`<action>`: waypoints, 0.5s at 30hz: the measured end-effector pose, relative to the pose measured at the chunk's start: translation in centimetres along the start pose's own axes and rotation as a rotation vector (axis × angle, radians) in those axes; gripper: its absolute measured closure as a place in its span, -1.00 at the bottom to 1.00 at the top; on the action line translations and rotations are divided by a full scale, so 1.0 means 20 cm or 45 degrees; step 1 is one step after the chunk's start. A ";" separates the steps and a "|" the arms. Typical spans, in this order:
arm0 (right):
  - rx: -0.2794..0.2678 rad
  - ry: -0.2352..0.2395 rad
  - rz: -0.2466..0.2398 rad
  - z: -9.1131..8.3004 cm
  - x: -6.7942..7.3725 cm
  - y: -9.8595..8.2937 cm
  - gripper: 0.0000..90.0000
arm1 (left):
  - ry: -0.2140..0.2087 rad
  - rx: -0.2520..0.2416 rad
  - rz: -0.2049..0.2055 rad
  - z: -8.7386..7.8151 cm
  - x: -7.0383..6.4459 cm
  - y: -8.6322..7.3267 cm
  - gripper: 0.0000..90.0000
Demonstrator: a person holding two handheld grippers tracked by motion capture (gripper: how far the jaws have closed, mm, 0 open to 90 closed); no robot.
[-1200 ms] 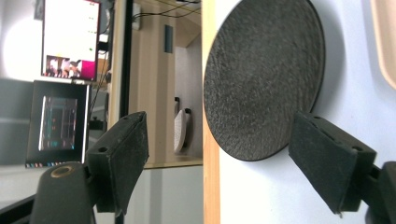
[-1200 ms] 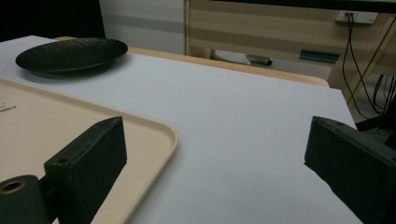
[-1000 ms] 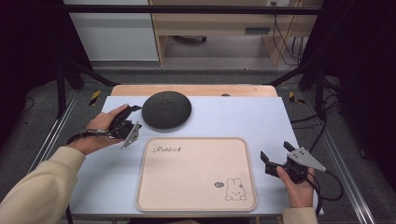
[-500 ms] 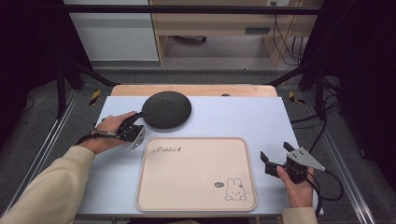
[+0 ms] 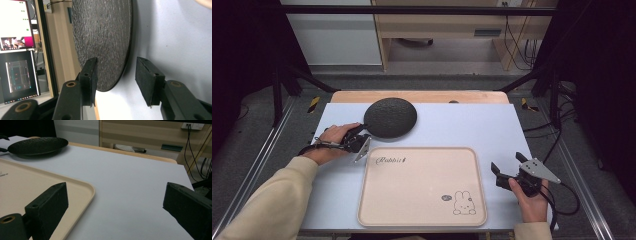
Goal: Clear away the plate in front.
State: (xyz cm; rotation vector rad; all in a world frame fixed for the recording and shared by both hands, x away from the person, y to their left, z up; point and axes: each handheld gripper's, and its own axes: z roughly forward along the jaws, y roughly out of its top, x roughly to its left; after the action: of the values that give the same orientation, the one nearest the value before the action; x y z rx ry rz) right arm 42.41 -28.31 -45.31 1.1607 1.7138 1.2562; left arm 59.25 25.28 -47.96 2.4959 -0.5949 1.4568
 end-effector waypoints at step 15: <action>0.004 0.000 -0.005 0.00 0.00 0.00 -0.86 | 0.030 -0.029 0.009 0.05 -0.02 0.04 0.46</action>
State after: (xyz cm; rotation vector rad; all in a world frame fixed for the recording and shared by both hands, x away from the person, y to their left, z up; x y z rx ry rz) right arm 42.41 -28.41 -45.38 1.1591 1.7180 1.2517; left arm 59.54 24.20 -48.83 2.4588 -0.6133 1.4710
